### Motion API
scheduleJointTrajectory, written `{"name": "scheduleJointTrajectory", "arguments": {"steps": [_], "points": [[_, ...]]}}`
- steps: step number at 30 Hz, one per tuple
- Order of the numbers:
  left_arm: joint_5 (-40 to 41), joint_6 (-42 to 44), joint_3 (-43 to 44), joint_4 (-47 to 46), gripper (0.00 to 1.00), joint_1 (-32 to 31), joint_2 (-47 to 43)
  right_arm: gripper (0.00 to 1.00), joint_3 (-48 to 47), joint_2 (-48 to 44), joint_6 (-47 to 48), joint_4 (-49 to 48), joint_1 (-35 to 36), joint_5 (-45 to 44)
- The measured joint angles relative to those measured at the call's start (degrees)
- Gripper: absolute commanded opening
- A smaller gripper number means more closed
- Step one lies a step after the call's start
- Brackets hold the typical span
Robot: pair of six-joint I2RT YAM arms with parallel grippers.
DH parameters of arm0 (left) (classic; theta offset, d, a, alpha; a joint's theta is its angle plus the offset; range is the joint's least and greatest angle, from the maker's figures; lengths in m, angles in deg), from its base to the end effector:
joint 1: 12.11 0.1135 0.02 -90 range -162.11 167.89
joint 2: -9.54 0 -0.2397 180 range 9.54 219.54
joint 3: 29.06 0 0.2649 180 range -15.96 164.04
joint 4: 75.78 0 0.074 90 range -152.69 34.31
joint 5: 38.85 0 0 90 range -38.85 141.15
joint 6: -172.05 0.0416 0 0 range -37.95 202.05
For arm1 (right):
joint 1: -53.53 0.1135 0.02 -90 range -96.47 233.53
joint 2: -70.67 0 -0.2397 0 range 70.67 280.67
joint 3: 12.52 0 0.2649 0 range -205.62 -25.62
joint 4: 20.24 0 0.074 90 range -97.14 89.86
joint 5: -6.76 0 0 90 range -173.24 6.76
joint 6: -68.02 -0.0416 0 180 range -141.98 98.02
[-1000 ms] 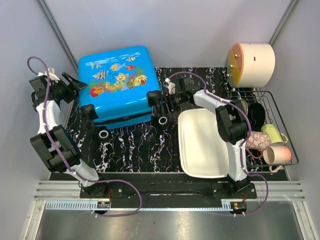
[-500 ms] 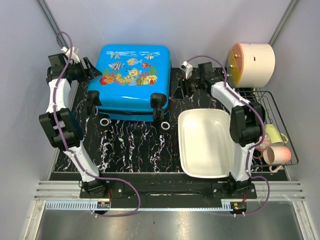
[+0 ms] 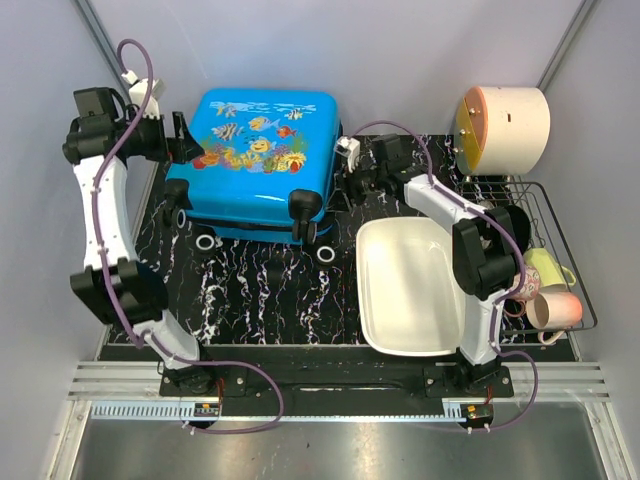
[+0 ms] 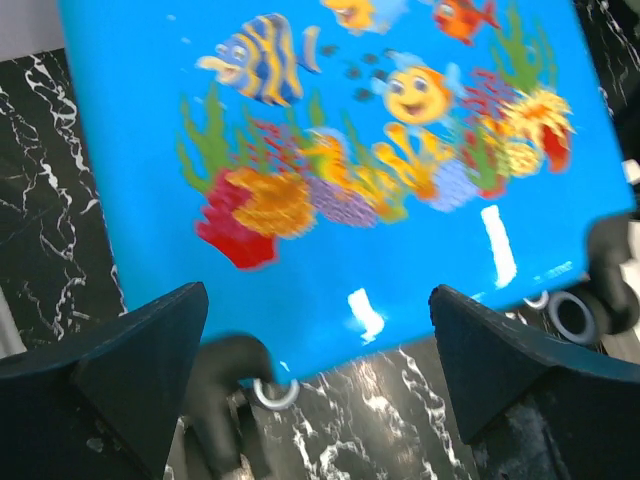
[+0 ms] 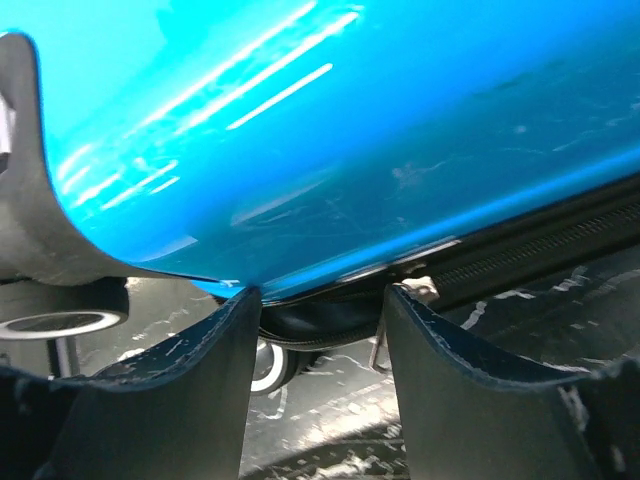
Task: Open, take out, and arrange the luggage
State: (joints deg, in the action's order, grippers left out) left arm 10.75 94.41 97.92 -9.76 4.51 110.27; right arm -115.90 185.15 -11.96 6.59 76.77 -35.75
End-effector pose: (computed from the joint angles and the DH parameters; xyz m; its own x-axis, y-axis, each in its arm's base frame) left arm 0.3751 0.0838 0.3986 -0.5432 0.0080 -0.8396 0.3847 0.8912 -0.2405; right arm 0.4104 0.2096 0.2179 -0.4169 -0.3070 -0.8556 -0.8870 0.3433 0.3090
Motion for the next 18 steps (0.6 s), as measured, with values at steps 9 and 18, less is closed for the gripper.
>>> {"name": "scheduleJointTrajectory", "arguments": {"steps": [9,18], "points": [[-2.36,7.08,-17.7,7.02,0.96,-0.5,-19.12,0.59,1.88,-0.61,-7.93,-5.25,11.67,-4.04],[-3.13,9.64,-35.43,9.38,0.95,-6.01,-30.45,0.59,5.07,-7.67,-14.95,-8.04,15.78,-8.46]]}}
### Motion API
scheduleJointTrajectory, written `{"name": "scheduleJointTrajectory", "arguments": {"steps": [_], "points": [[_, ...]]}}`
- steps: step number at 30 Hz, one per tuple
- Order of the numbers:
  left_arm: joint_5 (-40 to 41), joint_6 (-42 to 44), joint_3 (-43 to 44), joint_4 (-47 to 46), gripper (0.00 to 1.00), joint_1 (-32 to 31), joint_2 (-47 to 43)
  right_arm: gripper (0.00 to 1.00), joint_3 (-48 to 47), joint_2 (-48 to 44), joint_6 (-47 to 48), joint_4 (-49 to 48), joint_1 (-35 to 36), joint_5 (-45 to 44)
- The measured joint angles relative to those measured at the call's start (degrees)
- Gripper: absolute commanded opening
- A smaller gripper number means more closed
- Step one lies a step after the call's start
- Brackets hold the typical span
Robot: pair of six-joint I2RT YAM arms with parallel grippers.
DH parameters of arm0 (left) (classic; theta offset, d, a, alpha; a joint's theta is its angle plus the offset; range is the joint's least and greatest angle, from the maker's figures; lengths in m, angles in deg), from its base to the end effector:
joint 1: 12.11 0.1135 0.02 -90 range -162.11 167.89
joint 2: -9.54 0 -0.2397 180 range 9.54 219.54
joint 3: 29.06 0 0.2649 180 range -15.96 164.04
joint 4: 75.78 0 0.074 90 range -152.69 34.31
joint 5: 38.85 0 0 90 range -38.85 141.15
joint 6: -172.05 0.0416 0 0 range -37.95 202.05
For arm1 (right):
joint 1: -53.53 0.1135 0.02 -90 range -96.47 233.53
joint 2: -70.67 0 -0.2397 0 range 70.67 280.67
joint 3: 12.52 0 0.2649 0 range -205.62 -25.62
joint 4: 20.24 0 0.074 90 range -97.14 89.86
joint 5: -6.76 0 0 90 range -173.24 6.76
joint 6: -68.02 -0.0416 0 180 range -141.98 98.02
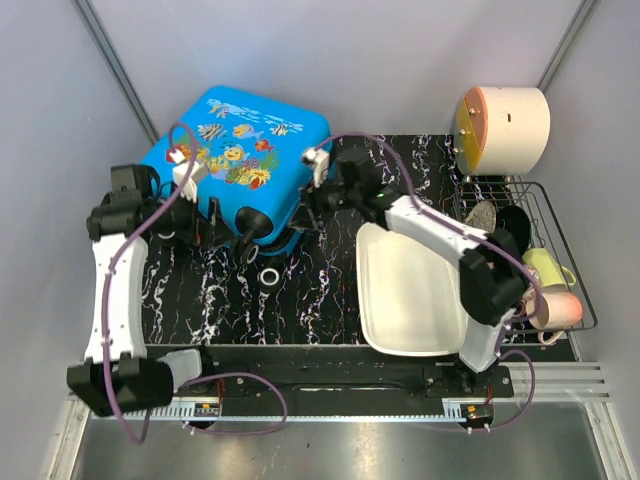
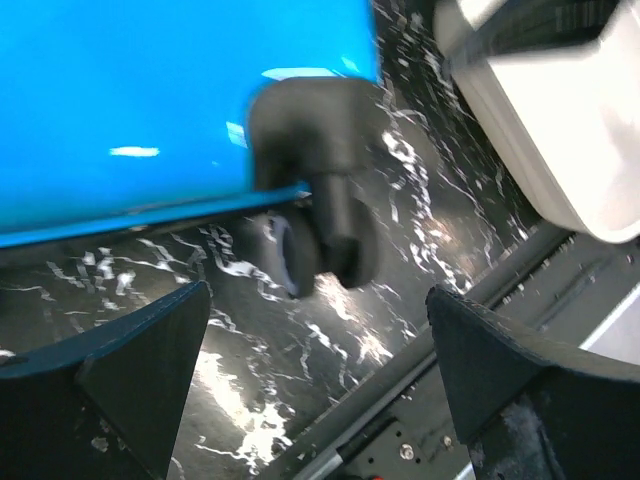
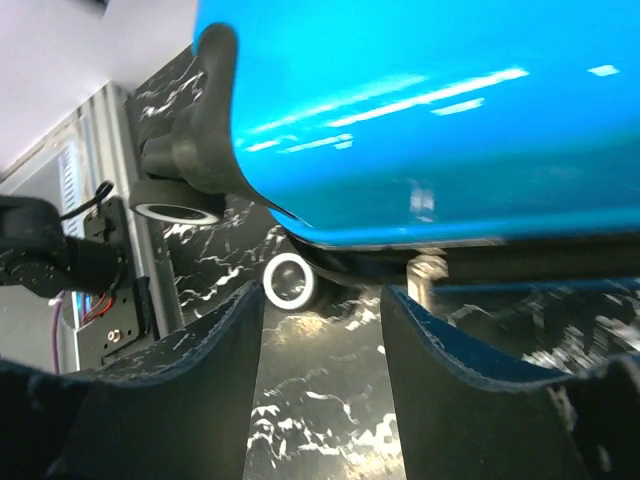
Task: Open, take out, and arrange the luggage
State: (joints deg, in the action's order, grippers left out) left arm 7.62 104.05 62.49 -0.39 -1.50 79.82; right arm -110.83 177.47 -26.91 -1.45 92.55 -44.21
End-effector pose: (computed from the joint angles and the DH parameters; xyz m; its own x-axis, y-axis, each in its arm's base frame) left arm 0.2481 0.0173 0.3508 -0.6398 0.1565 -0.7525 0.5424 0.7855 -0.2979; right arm 0.3298 0.3010 0.2551 -0.4342 -0.2659 -0.8607 -0.8899 0.2750 0.3639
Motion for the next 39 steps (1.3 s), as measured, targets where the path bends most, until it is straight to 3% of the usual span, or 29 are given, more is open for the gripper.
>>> {"name": "scheduleJointTrajectory", "arguments": {"steps": [5,9,13,25,29,32,33,37,39], "points": [[2.23,0.24,-8.81,-0.33,0.95,-7.28,-11.56,0.65,5.09,-9.05,0.22,1.03,-6.14,-5.44],[7.28,-0.02,-14.4,-2.73,0.96,-12.17,-15.58,0.72,8.87,-11.63,1.42,1.97,-8.2,-8.39],[12.94,-1.46,-16.28,-5.81,0.96,-15.87,-13.86,0.82,11.67,-11.5,2.4,4.26,-8.11,-9.68],[21.88,-6.93,-19.37,-16.17,0.8,-23.15,-6.62,0.88,12.02,-9.97,3.8,4.44,-8.11,-11.54],[24.44,-7.02,-20.04,-17.0,0.65,-25.57,-5.62,0.87,12.02,-8.44,3.8,3.72,-8.11,-11.54],[26.97,-6.95,-20.13,-17.57,0.42,-26.45,-5.31,0.86,12.17,-7.48,3.82,2.6,-8.02,-12.98],[27.52,-7.23,-20.13,-17.99,0.29,-26.56,-5.25,0.86,12.31,-7.39,4.09,2.29,-8.0,-13.57],[27.93,-7.23,-18.75,-16.33,0.0,-27.02,-4.39,0.85,13.7,-7.39,5.11,0.07,-7.82,-16.22],[27.34,-7.3,-16.31,-13.73,0.0,-27.04,-2.93,0.85,14.71,-7.41,5.49,-1.09,-7.61,-17.44]]}}
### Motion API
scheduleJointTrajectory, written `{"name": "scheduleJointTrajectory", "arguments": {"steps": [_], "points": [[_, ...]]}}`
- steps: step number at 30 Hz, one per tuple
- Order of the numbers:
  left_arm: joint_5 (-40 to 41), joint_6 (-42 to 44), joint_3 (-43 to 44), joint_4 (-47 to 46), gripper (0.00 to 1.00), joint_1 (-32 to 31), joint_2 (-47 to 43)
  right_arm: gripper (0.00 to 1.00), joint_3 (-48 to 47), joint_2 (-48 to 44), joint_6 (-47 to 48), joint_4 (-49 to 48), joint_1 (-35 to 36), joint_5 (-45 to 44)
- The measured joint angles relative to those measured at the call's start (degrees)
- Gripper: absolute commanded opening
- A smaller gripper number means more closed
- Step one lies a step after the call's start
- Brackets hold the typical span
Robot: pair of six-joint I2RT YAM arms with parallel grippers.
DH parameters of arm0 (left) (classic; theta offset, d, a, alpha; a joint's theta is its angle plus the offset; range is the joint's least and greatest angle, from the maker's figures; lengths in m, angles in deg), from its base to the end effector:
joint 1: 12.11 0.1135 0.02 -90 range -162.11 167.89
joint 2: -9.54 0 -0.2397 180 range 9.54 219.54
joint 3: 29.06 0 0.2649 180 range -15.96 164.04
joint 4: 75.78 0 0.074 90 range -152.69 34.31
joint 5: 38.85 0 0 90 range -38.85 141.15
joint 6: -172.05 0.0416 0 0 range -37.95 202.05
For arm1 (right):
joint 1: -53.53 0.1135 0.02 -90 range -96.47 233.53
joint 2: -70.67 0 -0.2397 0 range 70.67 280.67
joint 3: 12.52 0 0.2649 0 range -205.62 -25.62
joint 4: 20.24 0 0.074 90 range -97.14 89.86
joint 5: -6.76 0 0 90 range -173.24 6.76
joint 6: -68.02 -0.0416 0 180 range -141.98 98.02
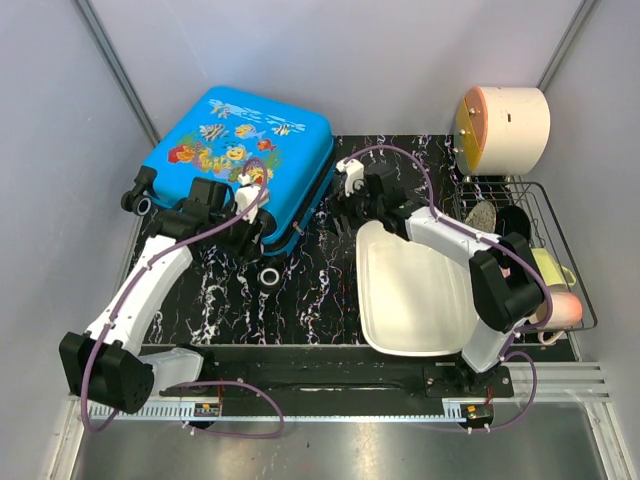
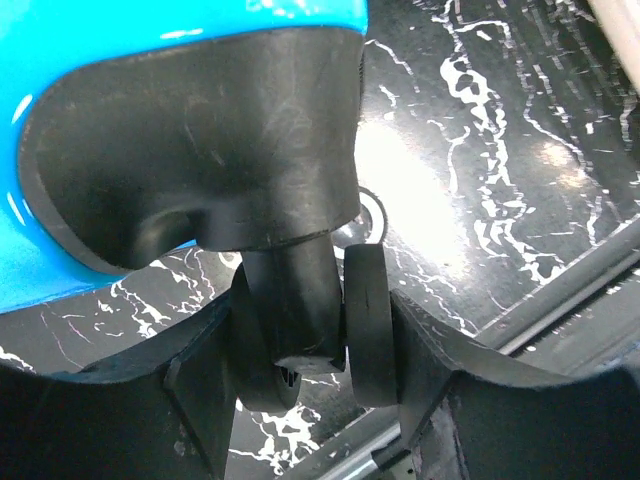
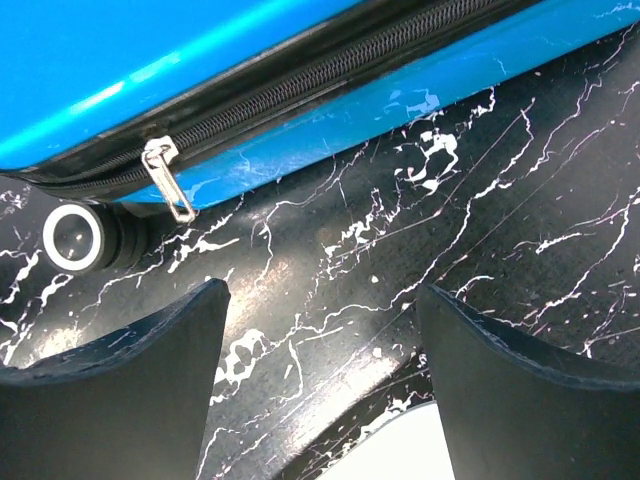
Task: Open, take out, and arrange the luggage
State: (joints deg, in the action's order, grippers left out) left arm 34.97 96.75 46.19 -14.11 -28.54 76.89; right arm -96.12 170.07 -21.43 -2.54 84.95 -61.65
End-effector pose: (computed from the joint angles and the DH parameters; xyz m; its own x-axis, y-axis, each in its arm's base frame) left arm 0.2436 -0.0839 0.2792 -0.6394 0.4426 -0.6287 0.6119 0.7881 -0.0674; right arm 0.3402 0.2258 0.2157 -0.4638 -0.2938 -0.8358 -0.7511 0.6307 0.1951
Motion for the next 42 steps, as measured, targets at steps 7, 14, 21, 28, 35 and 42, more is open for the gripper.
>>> {"name": "scheduleJointTrajectory", "arguments": {"steps": [7,14,21,28,35,42], "points": [[-4.0,-1.81,9.35,7.21,0.0,0.0,2.14,0.85,3.65,-0.02,1.09,-4.11,1.75,-1.68],[-4.17,-0.94,2.93,5.81,0.0,0.04,1.92,0.81,7.5,-0.44,0.59,-11.28,2.91,-1.46],[-5.4,-1.22,0.94,4.09,0.0,0.15,1.92,0.76,16.02,-1.73,0.55,-26.93,6.75,-1.05],[-5.35,-1.22,1.01,4.15,0.0,0.15,1.81,0.7,18.21,0.5,0.92,-38.51,10.36,0.42],[-5.27,-1.27,1.03,4.09,0.0,0.17,1.38,0.64,18.47,4.81,1.68,-45.27,10.71,0.37],[-5.27,-1.2,1.22,4.24,0.0,0.22,1.36,0.59,18.38,10.03,4.17,-49.83,11.23,0.02]]}}
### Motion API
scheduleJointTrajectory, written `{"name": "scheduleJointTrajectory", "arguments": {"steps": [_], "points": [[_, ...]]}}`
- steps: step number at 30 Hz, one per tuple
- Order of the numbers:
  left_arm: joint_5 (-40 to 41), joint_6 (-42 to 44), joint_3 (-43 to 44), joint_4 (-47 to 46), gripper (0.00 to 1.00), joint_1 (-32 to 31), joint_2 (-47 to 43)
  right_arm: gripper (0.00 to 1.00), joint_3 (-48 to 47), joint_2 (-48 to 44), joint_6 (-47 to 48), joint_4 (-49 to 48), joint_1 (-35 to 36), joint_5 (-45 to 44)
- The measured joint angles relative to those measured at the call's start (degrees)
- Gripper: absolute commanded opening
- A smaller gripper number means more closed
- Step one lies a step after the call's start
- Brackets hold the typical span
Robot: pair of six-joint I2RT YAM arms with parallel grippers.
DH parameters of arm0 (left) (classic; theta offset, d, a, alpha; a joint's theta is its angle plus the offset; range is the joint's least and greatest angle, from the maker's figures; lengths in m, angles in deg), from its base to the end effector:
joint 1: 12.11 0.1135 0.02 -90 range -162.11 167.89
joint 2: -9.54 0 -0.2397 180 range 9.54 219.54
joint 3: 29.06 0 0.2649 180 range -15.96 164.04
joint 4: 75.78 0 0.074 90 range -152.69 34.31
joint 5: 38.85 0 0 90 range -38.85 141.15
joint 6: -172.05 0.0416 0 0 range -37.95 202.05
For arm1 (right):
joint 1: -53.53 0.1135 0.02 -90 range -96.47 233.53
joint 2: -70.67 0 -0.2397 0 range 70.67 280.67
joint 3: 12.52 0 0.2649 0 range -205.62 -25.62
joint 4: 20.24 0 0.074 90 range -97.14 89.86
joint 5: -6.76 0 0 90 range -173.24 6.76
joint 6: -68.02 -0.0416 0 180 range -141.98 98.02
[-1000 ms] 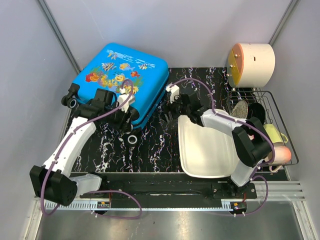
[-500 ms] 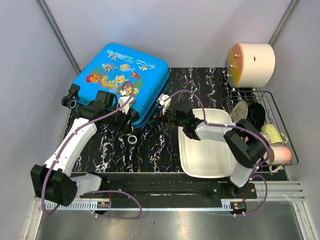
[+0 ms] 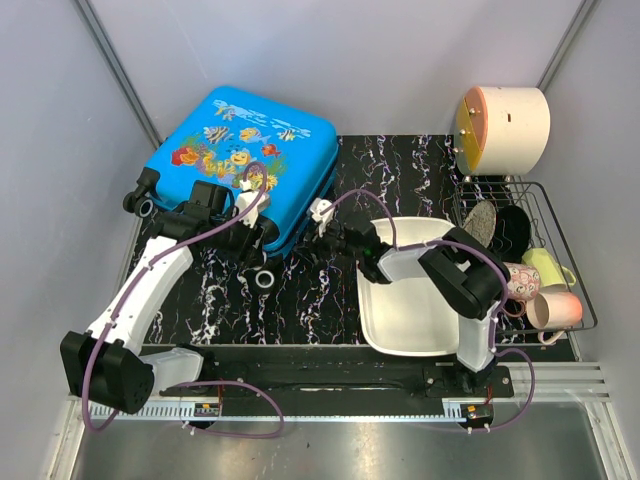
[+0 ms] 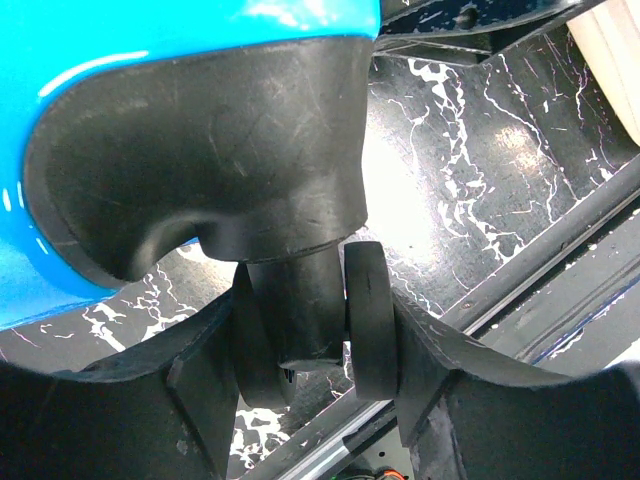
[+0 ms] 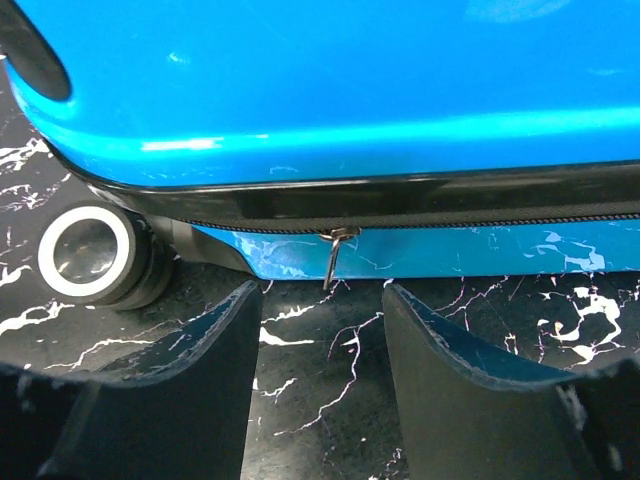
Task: Open, take out, and arrange the luggage
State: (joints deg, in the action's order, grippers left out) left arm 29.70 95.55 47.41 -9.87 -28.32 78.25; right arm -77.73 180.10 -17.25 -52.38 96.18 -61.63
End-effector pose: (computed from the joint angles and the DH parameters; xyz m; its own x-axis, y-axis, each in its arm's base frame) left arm 0.2405 -0.0858 0.2769 -0.6892 0.4266 -0.5856 0.6232 0.7613 -0.1789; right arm 0.2836 0.2821 0.1312 -0.0796 -0.1776 -0.9809 -0.9044 0.4266 -0.0038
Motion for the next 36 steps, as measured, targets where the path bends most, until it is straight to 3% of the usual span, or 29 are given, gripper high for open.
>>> {"name": "scheduleJointTrajectory", "arguments": {"steps": [9,12,13,14,15,24,36], "points": [[-1.11,0.0,0.0,-0.11,0.0,1.09,-0.48,0.49,-3.26,3.78,0.92,-2.8,0.02,-1.18],[-2.58,0.02,0.0,-0.04,0.0,2.25,-0.5,0.32,-4.22,4.11,0.98,-3.32,0.02,-1.22],[-2.86,0.07,0.0,-0.02,0.0,2.54,-0.52,0.23,-4.24,4.11,0.92,-3.3,0.02,-1.22],[-3.17,0.22,0.0,0.02,0.0,2.84,-0.61,0.07,-4.24,4.13,1.16,-3.3,0.02,-1.22],[-3.37,0.26,0.0,0.04,0.0,3.06,-0.7,0.0,-4.24,4.13,1.29,-3.28,0.02,-1.18],[-2.8,4.09,-0.55,1.11,0.0,4.39,-4.39,0.0,-2.8,2.93,3.54,-4.09,0.26,-1.84],[3.72,19.23,-4.83,6.54,0.0,6.21,-13.25,0.0,-5.31,-0.07,6.38,7.78,-6.58,-7.3]]}}
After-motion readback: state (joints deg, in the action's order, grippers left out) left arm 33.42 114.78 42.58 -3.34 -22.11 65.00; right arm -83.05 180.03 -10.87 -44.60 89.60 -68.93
